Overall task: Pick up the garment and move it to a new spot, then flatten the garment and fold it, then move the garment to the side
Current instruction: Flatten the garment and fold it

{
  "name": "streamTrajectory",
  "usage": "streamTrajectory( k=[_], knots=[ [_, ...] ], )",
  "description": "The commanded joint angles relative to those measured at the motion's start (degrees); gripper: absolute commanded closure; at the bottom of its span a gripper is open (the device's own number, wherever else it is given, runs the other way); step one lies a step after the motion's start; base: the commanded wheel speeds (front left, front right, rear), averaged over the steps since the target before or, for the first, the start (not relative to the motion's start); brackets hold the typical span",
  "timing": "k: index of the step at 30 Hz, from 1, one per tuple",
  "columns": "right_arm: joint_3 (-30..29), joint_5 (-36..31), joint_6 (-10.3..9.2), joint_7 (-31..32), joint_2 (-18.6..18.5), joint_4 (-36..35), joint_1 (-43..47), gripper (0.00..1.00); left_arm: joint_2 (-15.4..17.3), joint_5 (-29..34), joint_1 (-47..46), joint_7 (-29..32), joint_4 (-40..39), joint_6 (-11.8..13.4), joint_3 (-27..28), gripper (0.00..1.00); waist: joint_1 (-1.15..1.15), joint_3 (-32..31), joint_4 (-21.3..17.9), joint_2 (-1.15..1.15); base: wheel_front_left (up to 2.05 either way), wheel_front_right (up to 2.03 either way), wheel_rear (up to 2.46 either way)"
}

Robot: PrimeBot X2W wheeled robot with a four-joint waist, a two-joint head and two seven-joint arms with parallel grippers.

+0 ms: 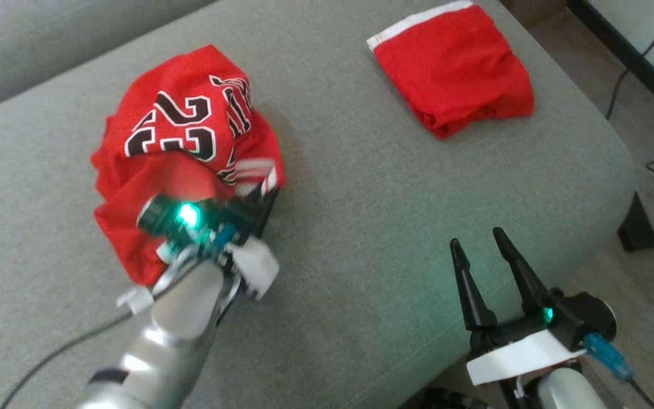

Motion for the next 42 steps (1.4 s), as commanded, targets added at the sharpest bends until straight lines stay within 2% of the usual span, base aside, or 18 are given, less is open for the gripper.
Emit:
streamTrajectory(
  k=[1, 7, 13, 18, 22, 24, 27, 28, 29, 34, 35, 36, 39, 42],
  knots=[
    [1.34, 0.37, -0.04, -0.37, -0.22, -1.47, -0.67, 0.00, 0.47, -0.93, -5.03, -0.90, -3.30, -0.24, 0.89, 1.00, 0.00, -1.71, 1.08, 0.00, 0.00, 0.00, 0.00],
    [1.97, 0.01, -0.04, -0.37, -0.22, -0.94, 0.99, 0.00, 0.67, -5.78, -16.43, -1.04, -11.29, -1.94, 0.54, 1.00, 0.00, -6.34, 3.94, 0.00, 0.00, 0.00, 0.00],
    [1.83, -1.02, -0.04, -0.37, -0.22, -0.52, 2.56, 0.00, 4.42, -10.44, -28.50, -0.91, -14.34, -2.26, 4.16, 1.00, 0.00, -10.22, 7.25, 0.00, 0.00, 0.00, 0.00],
    [1.11, -2.03, -0.04, -0.37, -0.22, -0.52, 3.83, 0.00, 7.17, -15.71, -30.21, -0.02, -16.60, -2.30, 7.89, 1.00, 0.00, -12.07, 11.68, 0.00, 0.00, 0.00, 0.00],
    [0.35, -2.37, -0.04, -0.37, -0.22, -0.85, 4.75, 0.00, 9.52, -20.85, -20.65, 1.60, -18.05, -2.31, 10.32, 1.00, 0.00, -12.64, 15.65, 0.00, 0.00, 0.00, 0.00],
    [0.09, -2.46, -0.04, -0.37, -0.22, -0.98, 4.98, 0.00, 10.61, -23.12, -13.03, 1.87, -18.45, -2.16, 11.48, 1.00, 0.00, -12.44, 17.50, 0.00, 0.00, 0.00, 0.00],
    [-0.22, -2.55, -0.04, -0.37, -0.22, -1.20, 4.77, 0.00, 11.50, -26.73, 0.44, 1.23, -18.69, -0.65, 14.00, 1.00, 0.00, -11.41, 19.61, 0.00, 0.00, 0.00, 0.00],
    [-0.73, -2.42, -0.04, -0.37, -0.22, -1.51, 4.47, 0.00, 11.45, -28.74, 8.87, 0.33, -18.79, 0.76, 15.89, 1.00, 0.00, -10.33, 20.95, 0.00, 0.00, 0.00, 0.00],
    [-0.81, -2.47, -0.04, -0.37, -0.22, -1.53, 4.36, 0.00, 11.02, -29.64, 12.61, -0.08, -18.95, 1.37, 16.76, 1.00, 0.00, -9.87, 21.58, 0.00, 0.00, 0.00, 0.00],
    [-1.19, -2.63, -0.04, -0.37, -0.22, -1.17, 4.60, 0.00, 8.45, -31.33, 26.13, -1.02, -21.28, 2.26, 19.18, 1.00, 0.00, -8.72, 24.41, 0.00, 0.00, 0.00, 0.00],
    [-1.26, -2.65, -0.04, -0.37, -0.22, -1.13, 4.60, 0.00, 8.04, -31.25, 27.64, -1.06, -22.00, 2.09, 19.36, 0.64, 0.00, -8.55, 24.90, 0.00, 0.00, 0.00, 0.00],
    [-1.25, -2.67, -0.04, -0.37, -0.22, -1.08, 4.53, 0.00, 7.80, -30.87, 28.74, -1.08, -23.09, 2.12, 19.74, 0.00, 0.00, -8.39, 25.29, 0.00, 0.00, 0.00, 0.00],
    [-1.02, -2.72, -0.04, -0.37, -0.28, -0.90, 4.01, 0.00, 8.17, -28.17, 30.69, -1.10, -26.69, 2.57, 20.32, 0.00, 0.00, -8.03, 25.81, 0.00, 0.00, 0.00, 0.00],
    [-0.85, -2.64, -0.04, -0.37, -0.42, -0.93, 3.32, 0.00, 10.71, -23.07, 29.73, -1.11, -30.32, 3.76, 19.39, 0.00, 0.00, -7.37, 25.71, 0.00, 0.00, 0.00, 0.00]
  ],
)
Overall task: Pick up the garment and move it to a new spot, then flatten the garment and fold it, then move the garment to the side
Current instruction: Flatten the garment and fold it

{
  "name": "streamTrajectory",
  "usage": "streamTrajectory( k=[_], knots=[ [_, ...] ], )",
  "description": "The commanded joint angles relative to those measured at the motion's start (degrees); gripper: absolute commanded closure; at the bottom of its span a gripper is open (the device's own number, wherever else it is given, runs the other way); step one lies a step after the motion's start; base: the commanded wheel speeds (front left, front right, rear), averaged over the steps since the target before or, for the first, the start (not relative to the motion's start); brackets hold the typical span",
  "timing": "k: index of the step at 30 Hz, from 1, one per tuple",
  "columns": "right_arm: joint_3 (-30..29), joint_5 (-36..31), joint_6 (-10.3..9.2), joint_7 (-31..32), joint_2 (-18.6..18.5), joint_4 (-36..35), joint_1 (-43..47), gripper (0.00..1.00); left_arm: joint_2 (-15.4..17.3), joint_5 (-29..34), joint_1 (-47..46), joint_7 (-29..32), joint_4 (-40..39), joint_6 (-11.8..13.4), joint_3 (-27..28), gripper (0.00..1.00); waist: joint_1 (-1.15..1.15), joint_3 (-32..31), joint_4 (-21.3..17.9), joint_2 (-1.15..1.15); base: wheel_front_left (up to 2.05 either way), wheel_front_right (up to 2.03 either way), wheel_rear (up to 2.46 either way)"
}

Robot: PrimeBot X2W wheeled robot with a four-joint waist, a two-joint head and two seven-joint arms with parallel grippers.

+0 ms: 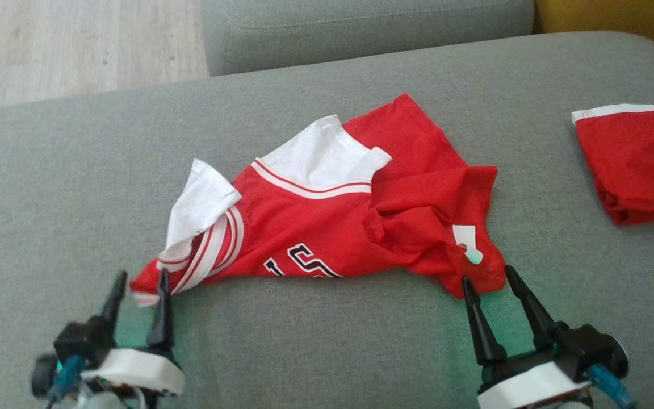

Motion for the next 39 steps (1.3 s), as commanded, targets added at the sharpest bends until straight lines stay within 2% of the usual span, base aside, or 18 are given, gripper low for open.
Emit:
streamTrajectory(
  k=[1, 3, 5, 7, 9, 12, 15, 17, 20, 25, 32, 39],
  knots=[
    [1.45, -0.08, -0.04, -0.37, -0.47, -1.62, -2.60, 0.00, 2.47, 1.85, -3.61, -0.70, -2.82, 0.80, 1.67, 0.00, 0.00, 0.47, -0.27, 0.00, 0.00, 0.00, 0.00],
    [1.64, -0.05, -0.04, -0.37, -0.59, -1.72, -3.16, 0.00, 4.78, 5.28, -6.73, 0.05, -5.75, 2.14, 0.75, 0.00, 0.00, 1.43, -0.73, 0.00, 0.00, 0.00, 0.00],
    [1.85, -0.04, -0.04, -0.37, -0.67, -1.87, -3.94, 0.00, 7.11, 8.11, -11.29, 2.81, -9.16, 2.16, -0.50, 0.00, 0.00, 2.84, -1.45, 0.00, 0.00, 0.00, 0.00],
    [2.03, 0.03, -0.04, -0.37, -0.76, -2.04, -4.97, 0.00, 8.91, 9.93, -16.84, 6.71, -12.48, 0.63, -2.06, 0.00, 0.00, 4.51, -2.33, 0.00, 0.00, 0.00, 0.00],
    [2.24, 0.13, -0.04, -0.37, -0.82, -2.25, -6.19, 0.00, 10.54, 11.52, -23.04, 11.53, -14.72, -2.01, -4.37, 0.00, 0.00, 6.48, -3.45, 0.00, 0.00, 0.00, 0.00],
    [2.74, 0.34, -0.04, -0.37, -0.89, -2.44, -8.03, 0.00, 11.38, 11.29, -32.58, 18.97, -15.46, -5.02, -8.88, 0.00, 0.00, 9.56, -5.34, 0.00, 0.00, 0.00, 0.00],
    [3.49, 0.72, -0.04, -0.37, -0.81, -2.52, -9.84, 0.00, 11.88, 8.39, -41.20, 25.44, -12.99, -5.88, -14.78, 0.00, 0.00, 12.74, -7.64, 0.00, 0.00, 0.00, 0.00],
    [4.13, 1.01, -0.04, -0.37, -0.70, -2.46, -10.98, 0.00, 12.57, 3.55, -45.88, 29.26, -10.97, -5.94, -20.59, 0.00, 0.00, 14.71, -9.36, 0.00, 0.00, 0.00, 0.00],
    [5.00, 1.68, -0.04, -0.37, -0.49, -2.39, -12.41, 0.00, 15.01, -2.78, -51.87, 33.64, -8.12, -5.96, -28.32, 0.00, 0.00, 17.27, -12.02, 0.00, 0.00, 0.00, 0.00],
    [6.13, 2.81, -0.04, -0.37, -0.25, -2.10, -13.57, 0.00, 19.18, -10.60, -57.45, 38.06, -3.67, -5.97, -36.79, 0.00, 0.00, 20.12, -16.15, 0.00, 0.00, 0.00, 0.00],
    [7.10, 5.34, -0.04, -0.37, -0.21, -2.16, -13.71, 0.00, 22.27, -17.92, -61.27, 38.70, -1.12, -5.98, -41.97, 0.00, 0.00, 21.96, -18.90, 0.00, 0.00, 0.00, 0.00],
    [7.30, 6.54, -0.04, -0.37, -0.20, -2.16, -14.17, 0.00, 24.41, -21.04, -64.01, 39.46, 0.91, -5.98, -46.73, 0.00, 0.00, 22.36, -20.22, 0.00, 0.00, 0.00, 0.00]
  ],
)
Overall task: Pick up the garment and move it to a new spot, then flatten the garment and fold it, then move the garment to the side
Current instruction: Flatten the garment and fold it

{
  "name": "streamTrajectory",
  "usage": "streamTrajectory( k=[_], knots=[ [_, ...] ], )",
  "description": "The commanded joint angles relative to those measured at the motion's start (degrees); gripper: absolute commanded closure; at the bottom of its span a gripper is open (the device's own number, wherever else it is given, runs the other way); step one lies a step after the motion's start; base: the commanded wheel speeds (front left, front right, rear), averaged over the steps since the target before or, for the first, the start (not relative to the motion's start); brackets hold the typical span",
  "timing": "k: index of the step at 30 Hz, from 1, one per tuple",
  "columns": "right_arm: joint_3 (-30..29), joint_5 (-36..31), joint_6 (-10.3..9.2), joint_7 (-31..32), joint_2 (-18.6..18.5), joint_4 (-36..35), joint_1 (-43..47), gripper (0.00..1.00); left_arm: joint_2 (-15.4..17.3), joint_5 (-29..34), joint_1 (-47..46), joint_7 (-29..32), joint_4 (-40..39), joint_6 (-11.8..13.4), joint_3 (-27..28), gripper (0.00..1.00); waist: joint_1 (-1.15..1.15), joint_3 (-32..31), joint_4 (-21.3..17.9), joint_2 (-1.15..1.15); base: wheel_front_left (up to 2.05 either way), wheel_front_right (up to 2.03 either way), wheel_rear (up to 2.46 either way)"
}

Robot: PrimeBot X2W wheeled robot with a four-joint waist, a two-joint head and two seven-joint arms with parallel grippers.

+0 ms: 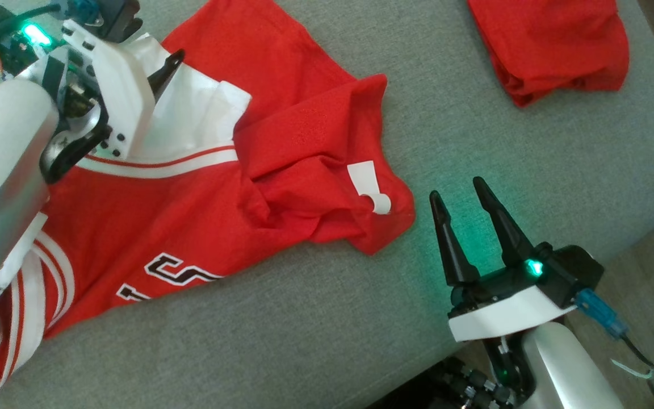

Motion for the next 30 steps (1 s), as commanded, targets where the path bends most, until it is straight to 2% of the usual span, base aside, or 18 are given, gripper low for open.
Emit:
streamTrajectory(
  k=[1, 2, 4, 5, 6, 7, 8, 14, 22, 30],
  knots=[
    [1.12, 0.53, -0.04, -0.36, -0.18, -1.56, -0.30, 0.00, 2.28, -0.27, -3.44, 0.07, -0.79, 0.12, 1.49, 0.04, 0.00, 0.02, -0.08, 0.00, 0.00, 0.00, 0.00],
    [1.19, 0.56, -0.04, -0.36, -0.18, -1.57, -0.27, 0.00, 2.41, -0.42, -3.68, -0.02, -0.53, 0.12, 0.99, 0.06, 0.00, 0.01, -0.08, 0.00, 0.00, 0.00, 0.00],
    [1.24, 0.59, -0.04, -0.36, -0.18, -1.60, -0.22, 0.00, 2.47, -1.18, -4.02, -0.10, -0.07, 0.11, 0.30, 0.05, 0.00, -0.01, 0.03, 0.00, 0.00, 0.00, 0.00],
    [1.26, 0.57, -0.04, -0.36, -0.18, -1.61, -0.21, 0.00, 2.53, -1.40, -4.24, -0.11, 0.09, 0.11, -0.09, 0.26, 0.00, -0.03, 0.12, 0.00, 0.00, 0.00, 0.00],
    [1.30, 0.49, -0.04, -0.36, -0.18, -1.62, -0.24, 0.00, 2.55, -1.70, -4.44, -0.13, 0.17, 0.11, -0.47, 0.58, 0.00, -0.04, 0.22, 0.00, 0.00, 0.00, 0.00],
    [1.31, 0.40, -0.04, -0.36, -0.18, -1.63, -0.28, 0.00, 2.53, -2.05, -4.64, -0.20, 0.24, 0.11, -0.75, 0.75, 0.00, -0.04, 0.35, 0.00, 0.00, 0.00, 0.00],
    [1.38, 0.26, -0.04, -0.36, -0.18, -1.64, -0.34, 0.00, 2.50, -2.34, -4.84, -0.33, 0.20, 0.11, -1.11, 1.00, 0.00, -0.04, 0.48, 0.00, 0.00, 0.00, 0.00],
    [1.07, -0.46, -0.04, -0.36, -0.17, -1.50, -0.34, 0.00, 2.50, -3.31, -6.56, -2.73, -1.67, 0.11, -3.80, 1.00, 0.00, -0.53, 1.96, 0.00, 0.00, 0.00, 0.00],
    [-0.98, -0.23, -0.04, -0.36, -0.17, 1.14, 1.44, 0.00, 2.09, -3.63, -7.93, -10.83, -5.59, 0.11, -4.25, 1.00, 0.00, -3.72, 6.58, 0.00, 0.00, 0.00, 0.00],
    [-2.62, 0.40, -0.04, -0.36, -0.63, 4.39, 4.02, 0.00, 5.55, -4.28, -7.10, -15.38, -9.81, 0.21, -2.72, 1.00, 0.00, -5.66, 10.54, 0.00, 0.00, 0.00, 0.00]
  ],
)
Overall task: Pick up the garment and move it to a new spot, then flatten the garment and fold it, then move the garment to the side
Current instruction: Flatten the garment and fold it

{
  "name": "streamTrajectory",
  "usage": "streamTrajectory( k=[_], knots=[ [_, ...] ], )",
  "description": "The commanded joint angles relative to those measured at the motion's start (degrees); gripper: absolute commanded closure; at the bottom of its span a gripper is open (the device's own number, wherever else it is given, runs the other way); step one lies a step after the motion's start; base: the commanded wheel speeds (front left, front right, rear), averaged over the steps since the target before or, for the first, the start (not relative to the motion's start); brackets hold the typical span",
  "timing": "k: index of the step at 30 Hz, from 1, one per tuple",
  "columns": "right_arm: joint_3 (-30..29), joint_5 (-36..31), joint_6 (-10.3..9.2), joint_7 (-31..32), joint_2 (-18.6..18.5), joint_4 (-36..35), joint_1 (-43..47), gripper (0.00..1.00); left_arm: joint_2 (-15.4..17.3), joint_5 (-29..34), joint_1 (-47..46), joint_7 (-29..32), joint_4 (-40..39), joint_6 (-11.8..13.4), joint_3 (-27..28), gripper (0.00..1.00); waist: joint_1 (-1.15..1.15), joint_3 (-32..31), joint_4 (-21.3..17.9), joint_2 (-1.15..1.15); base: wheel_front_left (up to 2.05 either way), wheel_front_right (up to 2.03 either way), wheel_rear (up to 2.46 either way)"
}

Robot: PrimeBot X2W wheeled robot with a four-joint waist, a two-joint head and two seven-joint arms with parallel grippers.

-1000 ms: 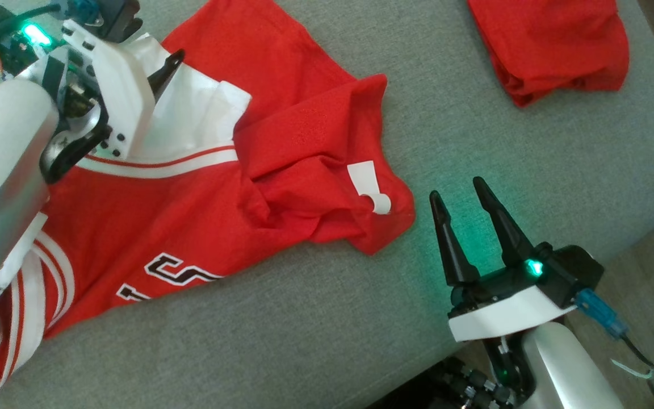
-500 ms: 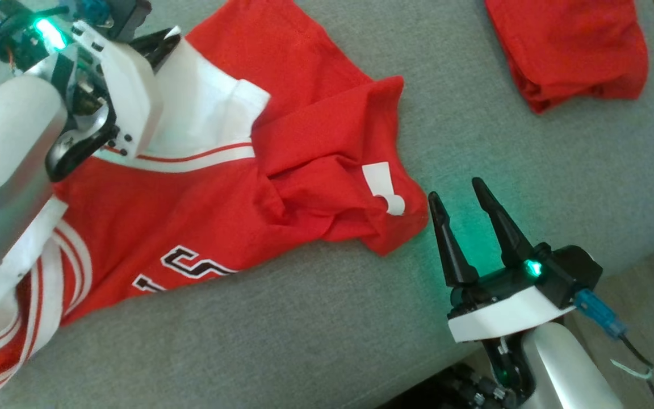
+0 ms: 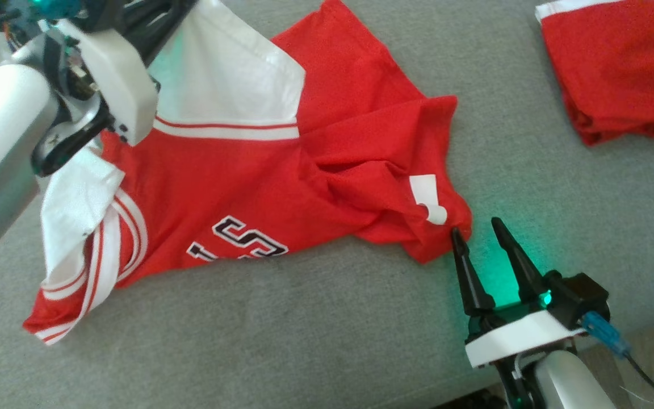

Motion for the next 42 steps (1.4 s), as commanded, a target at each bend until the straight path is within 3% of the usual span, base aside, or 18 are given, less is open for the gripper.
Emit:
streamTrajectory(
  k=[1, 15, 16, 18, 20, 23, 29, 34, 38, 42],
  knots=[
    [0.64, 0.72, -0.04, -0.37, -0.59, -0.93, 0.67, 0.00, 2.45, -0.57, -2.15, -0.74, -1.88, 0.35, 3.48, 1.00, 0.01, -0.77, 1.13, 0.00, 0.00, 0.00, 0.00],
    [1.81, 3.40, -0.04, -0.37, -0.44, 5.54, -1.49, 0.00, 5.90, -2.23, 0.37, -0.55, -7.79, 2.49, 3.96, 1.00, 0.01, -1.42, 3.16, 0.00, 0.00, 0.00, 0.00],
    [1.96, 3.59, -0.04, -0.37, -0.42, 5.88, -1.75, 0.05, 6.05, -2.34, 0.42, -0.49, -8.11, 2.59, 4.00, 1.00, 0.01, -1.39, 3.23, 0.00, 0.00, 0.00, 0.00],
    [2.20, 3.79, -0.04, -0.37, -0.39, 6.38, -2.32, 0.26, 6.41, -2.52, 0.57, -0.39, -8.73, 2.76, 4.05, 1.00, 0.01, -1.37, 3.37, 0.00, 0.00, 0.00, 0.00],
    [2.31, 4.06, -0.04, -0.37, -0.36, 6.73, -2.71, 0.56, 6.78, -2.75, 0.83, -0.35, -9.31, 3.00, 4.10, 1.00, 0.01, -1.41, 3.55, 0.00, 0.00, 0.00, 0.00],
    [1.99, 4.46, -0.04, -0.37, -0.31, 6.86, -2.94, 0.94, 7.40, -3.02, 1.47, -0.50, -9.86, 3.39, 4.12, 1.00, 0.01, -1.80, 3.90, 0.00, 0.00, 0.00, 0.00],
    [0.25, 3.59, -0.04, -0.37, -0.30, 4.22, -0.68, 1.00, 8.76, -3.13, 4.24, -4.11, -10.80, 4.77, 4.64, 1.00, 0.01, -5.17, 4.20, 0.00, 0.00, 0.00, 0.00],
    [-1.63, 3.79, -0.04, -0.37, -1.17, -4.01, 1.47, 1.00, 11.93, -1.26, 7.62, -10.86, -13.35, 7.28, 5.75, 1.00, 0.01, -10.57, 4.10, 0.00, 0.00, 0.00, 0.00],
    [-3.12, 3.91, -0.04, -0.37, -4.91, -10.69, 0.84, 1.00, 15.15, 0.88, 9.86, -16.07, -16.34, 10.27, 6.90, 1.00, 0.01, -14.89, 5.05, 0.00, 0.00, 0.00, 0.00],
    [-4.99, 3.77, -0.04, -0.37, -11.40, -15.07, -2.21, 1.00, 17.19, 0.85, 10.04, -20.51, -20.62, 12.00, 9.53, 1.00, 0.01, -17.48, 7.10, 0.00, 0.00, 0.00, 0.00]
  ],
)
